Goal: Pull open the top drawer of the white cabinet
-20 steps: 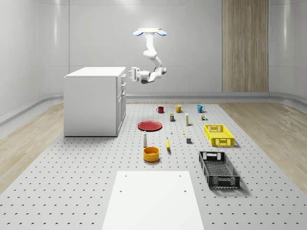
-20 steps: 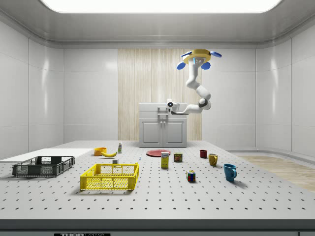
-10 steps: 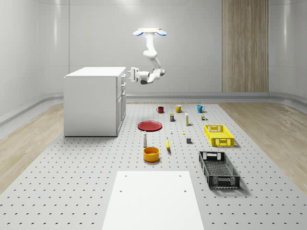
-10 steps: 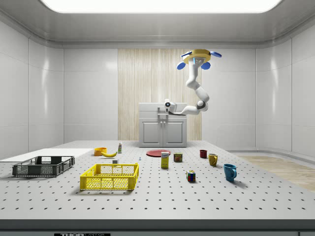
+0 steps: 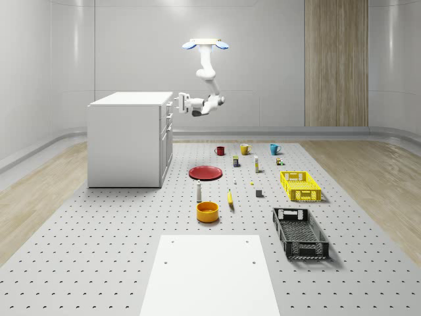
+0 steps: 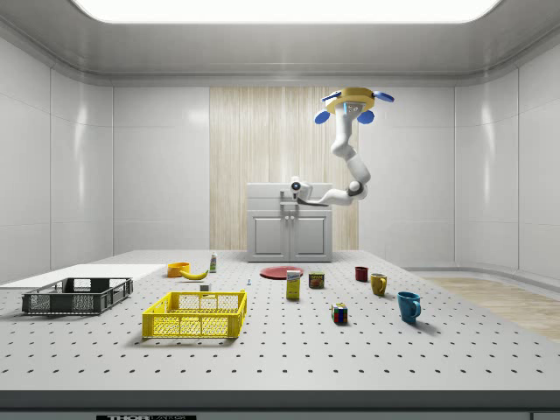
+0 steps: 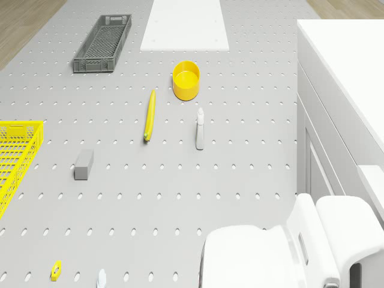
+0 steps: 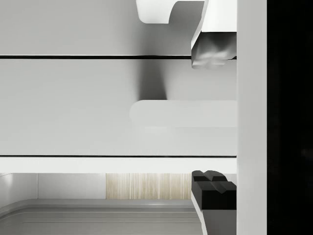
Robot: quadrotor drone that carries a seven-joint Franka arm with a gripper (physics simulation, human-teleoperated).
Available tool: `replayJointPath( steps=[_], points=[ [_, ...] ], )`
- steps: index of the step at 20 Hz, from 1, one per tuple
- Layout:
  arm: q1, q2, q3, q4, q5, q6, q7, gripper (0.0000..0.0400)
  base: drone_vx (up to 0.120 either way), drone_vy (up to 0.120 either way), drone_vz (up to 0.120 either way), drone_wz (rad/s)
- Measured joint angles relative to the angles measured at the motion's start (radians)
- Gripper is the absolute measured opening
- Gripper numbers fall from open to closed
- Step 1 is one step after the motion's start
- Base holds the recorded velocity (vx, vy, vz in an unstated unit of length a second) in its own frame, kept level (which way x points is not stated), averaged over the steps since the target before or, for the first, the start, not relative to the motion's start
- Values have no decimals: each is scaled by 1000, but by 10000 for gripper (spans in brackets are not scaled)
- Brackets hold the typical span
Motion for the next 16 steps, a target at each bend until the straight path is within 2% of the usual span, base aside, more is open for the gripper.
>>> replayJointPath(
  steps=[16],
  points=[
    [-63, 60, 91, 32, 72, -11, -19, 305, 0, 0, 0, 0]
  ],
)
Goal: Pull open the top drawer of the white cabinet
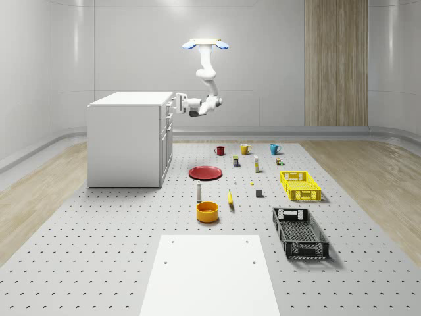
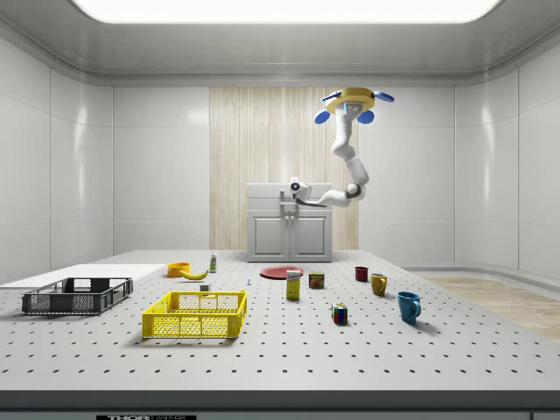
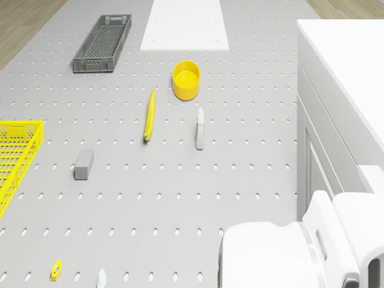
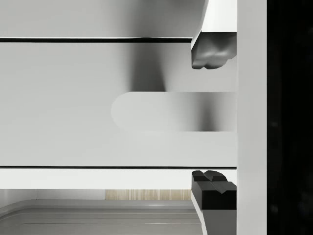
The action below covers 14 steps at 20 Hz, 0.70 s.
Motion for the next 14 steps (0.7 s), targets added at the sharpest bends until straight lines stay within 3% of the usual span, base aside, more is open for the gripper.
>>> replayJointPath(
  steps=[10, 12, 14],
  points=[
    [-48, 8, 41, 11, 13, -19, 11, 305, 0, 0, 0, 0],
    [-57, 9, 48, 12, 15, -22, 12, 226, 0, 0, 0, 0],
    [-66, 10, 54, 12, 17, -26, 13, 179, 0, 0, 0, 0]
  ],
)
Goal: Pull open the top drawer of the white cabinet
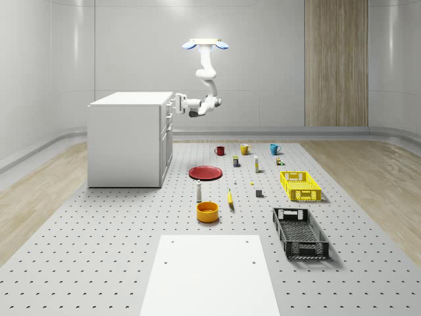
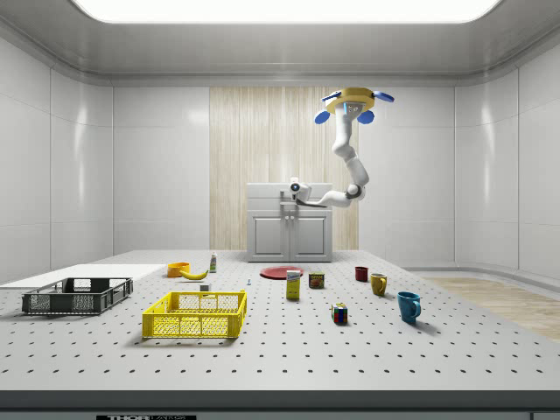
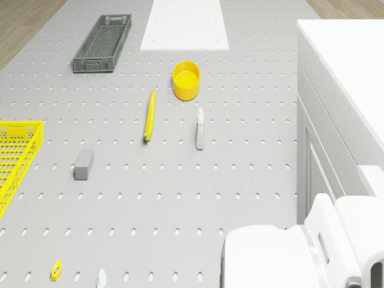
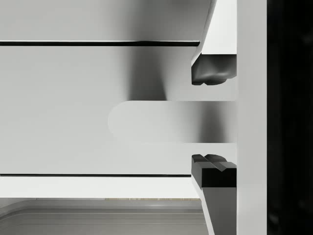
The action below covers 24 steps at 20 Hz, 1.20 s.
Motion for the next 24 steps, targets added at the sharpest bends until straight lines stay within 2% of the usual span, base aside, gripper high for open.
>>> replayJointPath(
  steps=[4, 9, 10, 11, 12, 13, 15, 18, 23, 24],
  points=[
    [-17, 2, 12, 0, 4, -8, 2, 132, 0, 0, 0, 0],
    [-35, 4, 26, -1, 11, -17, -11, 114, 0, 0, 0, 0],
    [-40, 1, 30, 3, 1, -17, 23, 132, 0, 0, 0, 0],
    [-41, 6, 28, -5, 9, -19, -25, 141, 0, 0, 0, 0],
    [-44, 7, 25, -10, 0, -24, -46, 187, 0, 0, 0, 0],
    [-47, 5, 22, -13, -8, -28, -41, 202, 0, 0, 0, 0],
    [-55, -3, 23, -11, -13, -33, -9, 164, 0, 0, 0, 0],
    [-65, -7, 27, -11, -10, -41, 0, 133, 0, 0, 0, 0],
    [-87, -22, 22, -21, -19, -65, 11, 114, 0, 0, 0, 0],
    [-92, -26, 22, -20, -29, -68, 39, 127, 0, 0, 0, 0]
  ],
)
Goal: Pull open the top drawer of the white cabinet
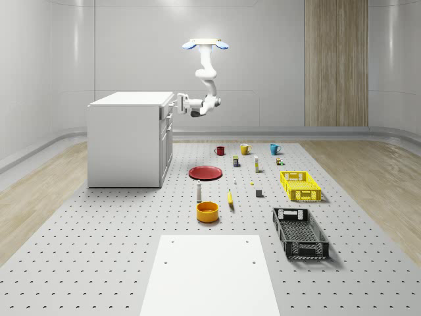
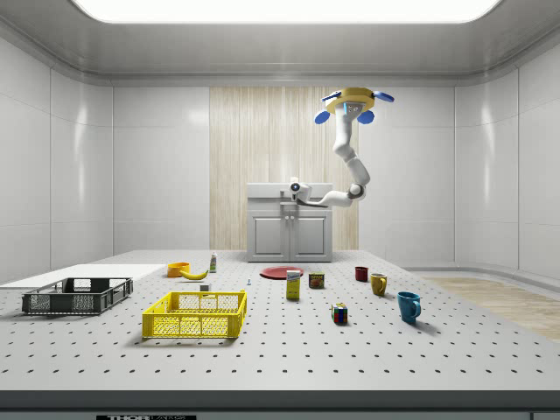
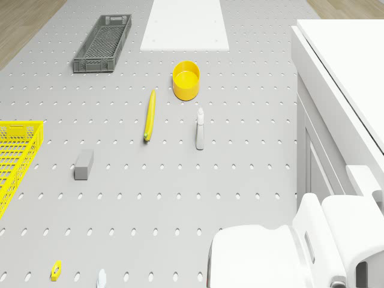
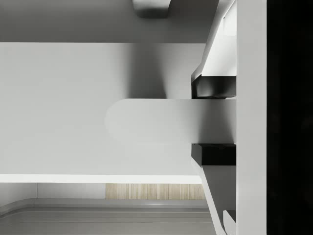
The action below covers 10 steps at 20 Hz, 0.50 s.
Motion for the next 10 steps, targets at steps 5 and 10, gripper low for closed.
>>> replayJointPath(
  steps=[5, 10],
  points=[
    [-18, -16, -16, -10, -28, -24, -12, 132, 0, 0, 0, 0],
    [-35, -29, -32, -22, -40, -51, 5, 120, 0, 0, 0, 0]
  ],
)
